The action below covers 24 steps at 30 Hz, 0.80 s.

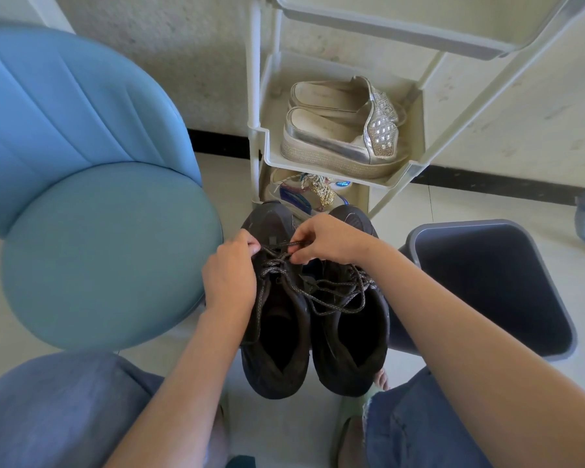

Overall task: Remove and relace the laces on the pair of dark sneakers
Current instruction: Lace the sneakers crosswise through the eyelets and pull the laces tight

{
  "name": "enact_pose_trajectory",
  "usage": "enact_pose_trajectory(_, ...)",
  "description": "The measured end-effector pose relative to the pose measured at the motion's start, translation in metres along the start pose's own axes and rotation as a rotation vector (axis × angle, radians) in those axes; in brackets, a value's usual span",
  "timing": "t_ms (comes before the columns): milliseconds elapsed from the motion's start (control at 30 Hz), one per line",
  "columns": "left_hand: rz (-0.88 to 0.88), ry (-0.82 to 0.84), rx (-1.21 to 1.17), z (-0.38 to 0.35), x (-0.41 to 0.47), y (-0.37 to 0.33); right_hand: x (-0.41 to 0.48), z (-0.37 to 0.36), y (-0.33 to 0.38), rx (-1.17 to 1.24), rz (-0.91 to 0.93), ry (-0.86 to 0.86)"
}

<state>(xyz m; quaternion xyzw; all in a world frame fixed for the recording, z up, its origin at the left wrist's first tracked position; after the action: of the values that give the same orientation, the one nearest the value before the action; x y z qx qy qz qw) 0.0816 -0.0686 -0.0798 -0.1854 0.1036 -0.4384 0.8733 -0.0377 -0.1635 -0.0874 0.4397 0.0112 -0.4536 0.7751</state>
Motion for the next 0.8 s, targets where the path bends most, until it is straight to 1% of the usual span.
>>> enact_pose_trajectory(100, 0.013, -0.009, -0.008, -0.003, 0.000, 0.002, -0.003, -0.002, 0.003, -0.011, 0.038, 0.057)
enact_pose_trajectory(200, 0.055, 0.011, -0.055, -0.009, 0.000, 0.006, -0.003, 0.001, 0.001, 0.010, 0.061, 0.059)
enact_pose_trajectory(267, 0.052, 0.042, -0.076, -0.012, 0.000, 0.005, -0.003, 0.004, 0.000, 0.054, 0.049, 0.039)
enact_pose_trajectory(400, -0.025, 0.135, -0.064, -0.011, 0.001, -0.004, -0.003, 0.013, 0.000, 0.125, -0.009, -0.027)
enact_pose_trajectory(500, -0.041, 0.202, -0.100, -0.010, 0.003, -0.006, 0.000, 0.009, 0.003, 0.139, 0.033, -0.050)
enact_pose_trajectory(600, -0.054, 0.182, -0.101, -0.006, 0.007, -0.008, 0.002, 0.000, 0.005, 0.072, 0.068, -0.028)
enact_pose_trajectory(700, -0.065, 0.159, -0.112, -0.007, 0.009, -0.011, 0.003, -0.002, 0.005, 0.035, 0.055, -0.028)
enact_pose_trajectory(733, -0.039, 0.141, -0.144, -0.008, 0.008, -0.010, 0.003, -0.002, 0.004, 0.039, 0.047, -0.024)
enact_pose_trajectory(800, 0.068, 0.120, -0.250, -0.016, 0.005, -0.002, 0.003, -0.004, 0.003, 0.043, 0.041, -0.010)
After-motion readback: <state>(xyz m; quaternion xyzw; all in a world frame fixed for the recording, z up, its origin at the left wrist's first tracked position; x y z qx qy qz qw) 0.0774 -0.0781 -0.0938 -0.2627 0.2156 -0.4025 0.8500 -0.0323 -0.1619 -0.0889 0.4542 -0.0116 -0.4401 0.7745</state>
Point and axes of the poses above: each hand's wrist, its own x-axis towards the middle knuckle, its own z-axis out of the back of the hand, y = z × x, the point moved 7 cm from there along x, towards the middle knuckle, and after that the axes turned 12 degrees about -y, right-handed, at the moved point
